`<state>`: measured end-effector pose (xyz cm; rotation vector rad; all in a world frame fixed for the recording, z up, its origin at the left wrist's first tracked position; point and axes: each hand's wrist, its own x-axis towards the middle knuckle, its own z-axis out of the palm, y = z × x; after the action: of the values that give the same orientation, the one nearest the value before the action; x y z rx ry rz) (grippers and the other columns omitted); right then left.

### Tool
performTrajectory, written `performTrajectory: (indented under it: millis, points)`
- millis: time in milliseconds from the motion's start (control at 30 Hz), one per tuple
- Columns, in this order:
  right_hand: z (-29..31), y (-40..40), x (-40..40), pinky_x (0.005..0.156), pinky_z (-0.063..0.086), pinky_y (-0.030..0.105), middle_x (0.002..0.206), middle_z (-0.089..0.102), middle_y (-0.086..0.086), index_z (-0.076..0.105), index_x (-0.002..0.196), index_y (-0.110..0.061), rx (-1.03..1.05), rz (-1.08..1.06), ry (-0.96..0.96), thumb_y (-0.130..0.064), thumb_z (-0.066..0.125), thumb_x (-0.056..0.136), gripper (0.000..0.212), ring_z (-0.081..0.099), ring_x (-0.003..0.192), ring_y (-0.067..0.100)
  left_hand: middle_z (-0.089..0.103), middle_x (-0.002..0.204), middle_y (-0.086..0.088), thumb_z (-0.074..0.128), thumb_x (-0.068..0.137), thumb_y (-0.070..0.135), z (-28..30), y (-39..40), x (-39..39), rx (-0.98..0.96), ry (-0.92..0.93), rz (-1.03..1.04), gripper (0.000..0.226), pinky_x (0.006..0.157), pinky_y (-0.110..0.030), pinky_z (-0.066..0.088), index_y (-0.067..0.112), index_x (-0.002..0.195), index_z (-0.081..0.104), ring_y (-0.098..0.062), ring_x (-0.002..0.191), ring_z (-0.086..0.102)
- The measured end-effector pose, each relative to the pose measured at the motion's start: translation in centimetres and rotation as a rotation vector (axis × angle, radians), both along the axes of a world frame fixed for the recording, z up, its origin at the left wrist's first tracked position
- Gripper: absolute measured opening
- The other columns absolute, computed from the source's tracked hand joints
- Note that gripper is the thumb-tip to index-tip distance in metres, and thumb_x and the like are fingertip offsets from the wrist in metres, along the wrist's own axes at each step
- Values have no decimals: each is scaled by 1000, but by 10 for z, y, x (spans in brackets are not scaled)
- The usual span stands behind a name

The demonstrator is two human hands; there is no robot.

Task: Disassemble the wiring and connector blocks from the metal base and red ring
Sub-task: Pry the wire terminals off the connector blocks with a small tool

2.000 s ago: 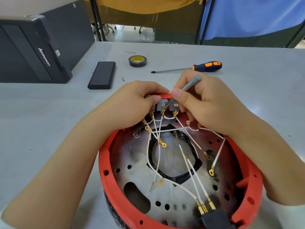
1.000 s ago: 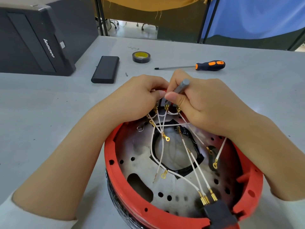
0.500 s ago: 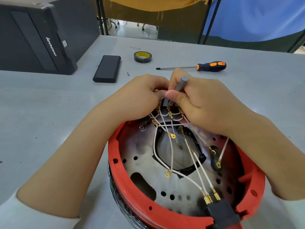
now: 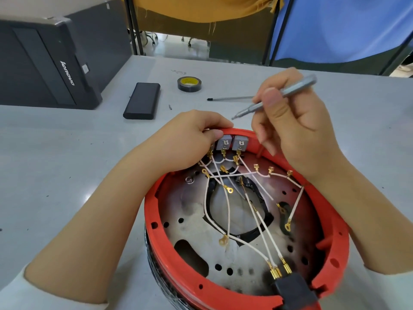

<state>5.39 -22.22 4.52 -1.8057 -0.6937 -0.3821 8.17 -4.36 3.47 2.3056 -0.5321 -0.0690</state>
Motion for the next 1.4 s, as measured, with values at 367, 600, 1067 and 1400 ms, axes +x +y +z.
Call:
performTrajectory:
  millis: [367, 600, 1067, 1400]
  points:
    - [5, -5, -19, 59, 44, 30, 88, 69, -18, 35, 82, -42, -656, -175, 136, -24, 69, 81, 38, 59, 60, 1, 64, 109, 21, 48, 97, 21, -2, 1, 1, 3, -19, -22, 29, 77, -3, 34, 34, 117, 63, 2, 100, 55]
    - [-1, 3, -21, 71, 48, 37, 95, 67, -15, 27, 83, -49, -839, -261, 56, -33, 70, 80, 46, 61, 77, 13, 64, 100, 20, 47, 97, 19, -1, 1, 0, 4, -25, -29, 29, 70, 1, 35, 33, 116, 64, 5, 89, 55]
    - [-15, -1, -16, 54, 32, 16, 103, 45, -34, 33, 88, -40, -862, -287, -23, -24, 67, 82, 38, 46, 87, -10, 58, 74, 31, 47, 97, 19, 1, 0, -3, 27, -19, -27, 26, 60, 1, 34, 33, 111, 63, 19, 69, 50]
    - [-5, -7, -12, 49, 54, 28, 79, 65, -7, 43, 81, -35, -96, -86, 284, -6, 71, 82, 40, 62, 59, 14, 67, 96, 24, 39, 97, 42, 3, -1, -6, -151, 59, -16, 29, 84, -7, 40, 35, 109, 65, 11, 95, 58]
